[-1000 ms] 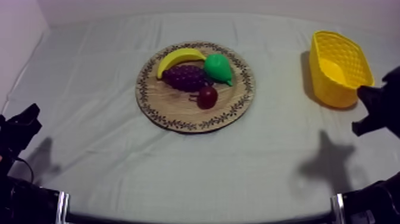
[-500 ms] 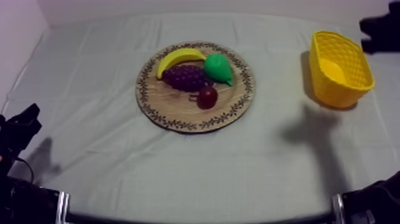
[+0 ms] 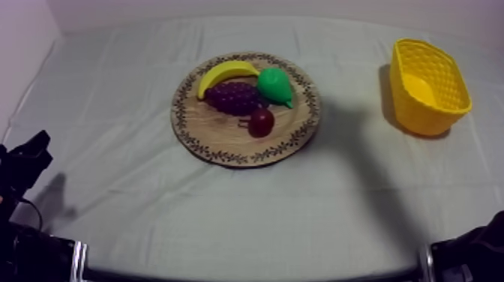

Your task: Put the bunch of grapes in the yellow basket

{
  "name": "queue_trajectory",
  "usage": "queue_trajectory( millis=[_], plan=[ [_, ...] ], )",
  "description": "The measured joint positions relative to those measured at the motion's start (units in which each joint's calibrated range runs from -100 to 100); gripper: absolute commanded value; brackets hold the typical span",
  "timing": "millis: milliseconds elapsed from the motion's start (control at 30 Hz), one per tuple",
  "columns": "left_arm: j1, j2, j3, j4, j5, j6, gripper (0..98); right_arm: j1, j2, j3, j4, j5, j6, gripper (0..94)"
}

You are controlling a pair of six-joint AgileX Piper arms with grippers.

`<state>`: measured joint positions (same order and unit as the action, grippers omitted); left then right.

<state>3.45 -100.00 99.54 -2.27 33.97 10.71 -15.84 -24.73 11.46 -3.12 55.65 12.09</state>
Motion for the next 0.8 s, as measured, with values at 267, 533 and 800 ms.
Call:
queue_trajectory(
  millis=[267,533,800],
  plan=[
    [0.00,0.00,0.00,0.00,0.00,0.00,0.0,-3.77,10.25,-15.67,-0.56,6.00,-1.08,0.3],
    [0.00,0.00,0.00,0.00,0.00,0.00,0.0,-5.68,18.69,-25.10,-0.22,9.96,-2.18,0.3],
    [0.00,0.00,0.00,0.00,0.00,0.00,0.0,-6.75,26.49,-29.47,1.62,12.03,-3.65,0.3]
  ],
)
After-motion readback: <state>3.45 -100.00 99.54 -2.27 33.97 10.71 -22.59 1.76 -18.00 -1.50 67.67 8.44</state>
